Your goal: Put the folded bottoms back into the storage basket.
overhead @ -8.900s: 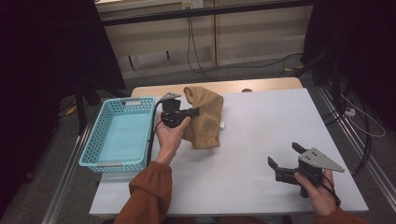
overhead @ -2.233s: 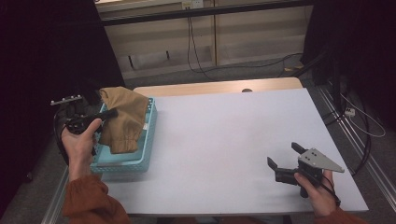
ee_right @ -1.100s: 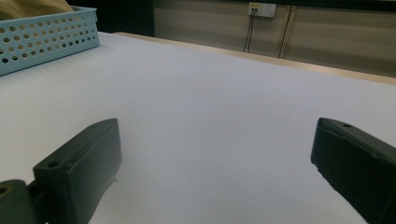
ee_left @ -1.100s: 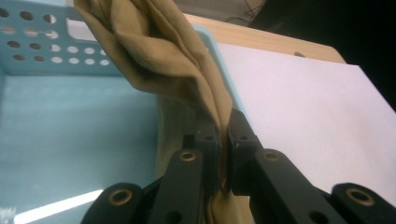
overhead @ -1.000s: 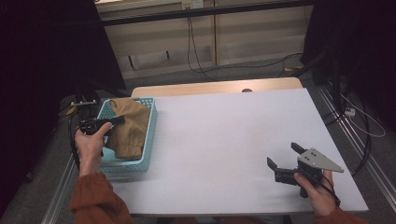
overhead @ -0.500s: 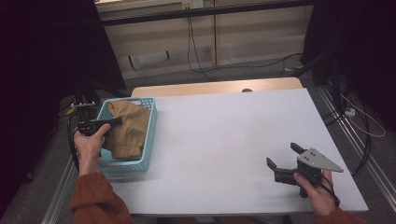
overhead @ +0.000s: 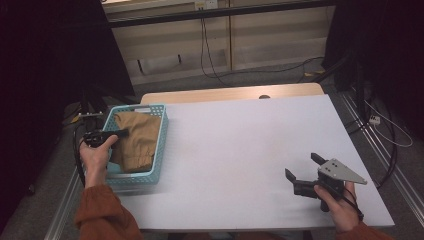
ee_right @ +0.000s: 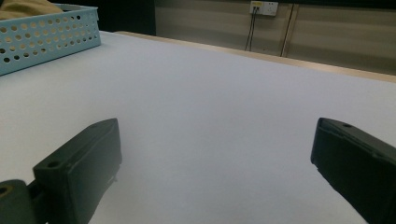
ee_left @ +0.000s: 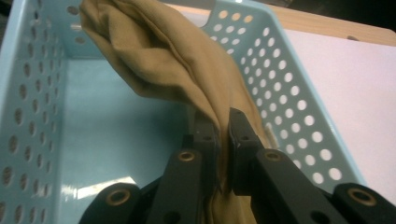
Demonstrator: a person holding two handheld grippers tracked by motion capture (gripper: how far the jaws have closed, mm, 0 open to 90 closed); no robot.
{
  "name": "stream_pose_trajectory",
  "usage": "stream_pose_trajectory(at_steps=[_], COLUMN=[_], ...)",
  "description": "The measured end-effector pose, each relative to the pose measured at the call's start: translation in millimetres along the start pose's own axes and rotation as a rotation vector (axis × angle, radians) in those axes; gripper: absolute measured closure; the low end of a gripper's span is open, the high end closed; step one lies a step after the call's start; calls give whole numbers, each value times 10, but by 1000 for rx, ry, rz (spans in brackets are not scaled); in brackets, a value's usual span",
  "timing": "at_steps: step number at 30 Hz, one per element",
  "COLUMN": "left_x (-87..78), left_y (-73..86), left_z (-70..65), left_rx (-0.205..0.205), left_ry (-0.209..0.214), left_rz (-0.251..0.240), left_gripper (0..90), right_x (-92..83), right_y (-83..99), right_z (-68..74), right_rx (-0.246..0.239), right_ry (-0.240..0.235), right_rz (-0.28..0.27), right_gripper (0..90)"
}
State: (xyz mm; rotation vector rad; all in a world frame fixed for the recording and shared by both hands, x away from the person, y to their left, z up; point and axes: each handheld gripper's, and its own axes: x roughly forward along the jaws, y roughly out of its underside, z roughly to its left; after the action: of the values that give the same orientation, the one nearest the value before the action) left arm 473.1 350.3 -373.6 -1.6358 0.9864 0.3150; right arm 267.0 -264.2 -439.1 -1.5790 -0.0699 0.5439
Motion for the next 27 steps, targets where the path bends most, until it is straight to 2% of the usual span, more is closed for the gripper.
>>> stream_pose_trajectory(at_steps=[5,7,9,18,20,27], left_x=[31,36,40,83,77,114], left_y=[17,21,23,47,48,65], left_z=[48,72,84,129,156,178], left_rx=[-9,7,6,-12,13,5], left_ry=[-28,-35,-42,-71,-73,-101], left_rz=[8,20,23,27,48,62], left_gripper=[848,848,848,847,848,847], right_x=[0,-1,1,-2,-3,-4], right_y=[0,-1,0,-1,-1,-1], right_z=[0,1,-1,-1,-1,0], right_rx=[0,-1,-1,-2,-2,-1], right_ry=[0,0,1,1,1,1], right_rz=[0,1,0,1,0,0], right_gripper=[16,16,17,16,16,17])
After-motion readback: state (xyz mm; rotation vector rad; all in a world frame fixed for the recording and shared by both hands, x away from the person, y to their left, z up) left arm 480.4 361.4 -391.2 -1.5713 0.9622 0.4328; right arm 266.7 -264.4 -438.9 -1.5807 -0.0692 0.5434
